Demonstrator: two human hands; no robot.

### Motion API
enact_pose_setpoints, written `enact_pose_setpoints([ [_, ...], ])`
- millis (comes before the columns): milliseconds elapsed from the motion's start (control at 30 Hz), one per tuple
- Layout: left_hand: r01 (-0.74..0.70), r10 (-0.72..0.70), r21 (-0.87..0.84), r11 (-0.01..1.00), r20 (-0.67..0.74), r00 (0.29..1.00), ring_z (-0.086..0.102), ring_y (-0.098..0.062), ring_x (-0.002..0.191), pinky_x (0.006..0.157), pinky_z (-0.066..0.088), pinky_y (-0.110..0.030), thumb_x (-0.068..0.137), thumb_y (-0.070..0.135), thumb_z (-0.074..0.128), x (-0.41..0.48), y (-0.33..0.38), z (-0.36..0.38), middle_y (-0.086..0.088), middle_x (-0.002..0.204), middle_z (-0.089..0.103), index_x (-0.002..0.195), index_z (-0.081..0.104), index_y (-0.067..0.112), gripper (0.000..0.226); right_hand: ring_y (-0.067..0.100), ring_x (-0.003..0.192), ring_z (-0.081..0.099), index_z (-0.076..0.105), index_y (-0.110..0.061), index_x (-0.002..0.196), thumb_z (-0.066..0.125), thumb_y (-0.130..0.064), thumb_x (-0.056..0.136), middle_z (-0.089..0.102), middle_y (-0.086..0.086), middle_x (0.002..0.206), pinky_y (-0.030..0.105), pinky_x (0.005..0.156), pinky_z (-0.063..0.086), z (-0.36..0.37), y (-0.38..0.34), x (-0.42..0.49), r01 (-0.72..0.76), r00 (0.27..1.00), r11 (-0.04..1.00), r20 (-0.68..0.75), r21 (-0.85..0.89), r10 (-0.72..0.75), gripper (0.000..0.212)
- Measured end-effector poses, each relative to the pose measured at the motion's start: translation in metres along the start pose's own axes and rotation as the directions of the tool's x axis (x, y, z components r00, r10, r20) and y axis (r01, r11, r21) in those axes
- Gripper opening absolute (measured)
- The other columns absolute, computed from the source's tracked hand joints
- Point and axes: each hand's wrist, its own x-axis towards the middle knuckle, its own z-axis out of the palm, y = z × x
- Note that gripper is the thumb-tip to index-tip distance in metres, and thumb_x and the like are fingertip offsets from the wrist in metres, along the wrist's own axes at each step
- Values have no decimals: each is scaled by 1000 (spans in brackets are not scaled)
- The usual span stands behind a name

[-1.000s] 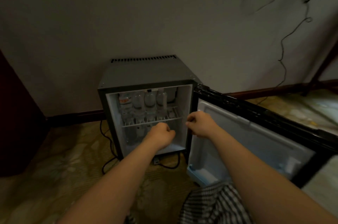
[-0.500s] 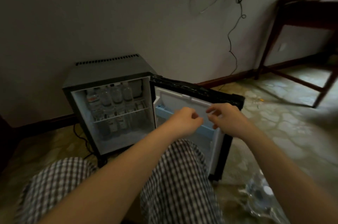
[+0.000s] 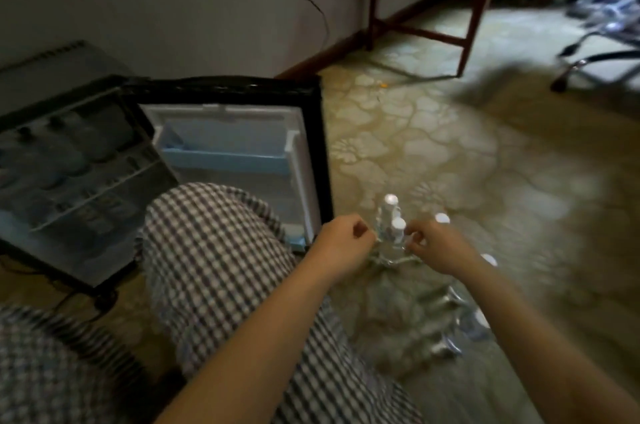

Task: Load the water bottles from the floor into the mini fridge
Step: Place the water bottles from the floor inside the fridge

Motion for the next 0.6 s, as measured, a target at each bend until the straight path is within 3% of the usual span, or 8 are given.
enact_pose_setpoints([
  [167, 9, -10, 12, 1000, 104, 995, 59, -19, 91, 79, 46, -31, 92, 25, 52, 4, 0, 42, -4, 97, 65, 95, 63, 12, 17, 29, 118, 53, 55, -15, 127, 56, -28, 91, 56, 12, 130, 37, 98, 45, 37, 71, -19, -174, 983, 977, 37, -125, 180, 39],
  [333, 12, -20, 29, 1000, 280, 960, 58, -18, 93, 80, 45, -29, 92, 22, 51, -2, -2, 88, -5, 99, 64, 103, 65, 10, 21, 33, 128, 42, 41, -19, 136, 50, -40, 90, 40, 12, 143, 38, 103, 41, 79, 124, -42, -343, 919, 857, 51, -386, 391, 51],
  [433, 10, -35, 73, 997, 354, 935, 59, -19, 96, 82, 47, -31, 91, 23, 52, -3, -4, 101, -5, 103, 65, 105, 65, 10, 23, 29, 122, 51, 35, -21, 138, 44, -42, 94, 49, 9, 136, 35, 93, 44, 90, 132, -49, -441, 861, 837, 111, -324, 497, 50],
  [533, 36, -57, 68, 997, 338, 939, 56, -16, 91, 80, 44, -28, 92, 23, 52, -1, -5, 100, -2, 97, 61, 105, 64, 9, 23, 26, 101, 63, 40, -18, 130, 41, -43, 96, 64, 8, 114, 31, 73, 46, 100, 134, -55, -449, 886, 860, 4, -244, 464, 43],
  [600, 44, -65, 71, 997, 334, 940, 56, -16, 92, 82, 46, -30, 92, 24, 52, 0, -6, 99, -2, 98, 61, 106, 64, 9, 23, 26, 94, 65, 44, -15, 124, 44, -45, 94, 66, 8, 107, 30, 70, 47, 105, 135, -61, -421, 907, 888, -67, -187, 416, 43],
])
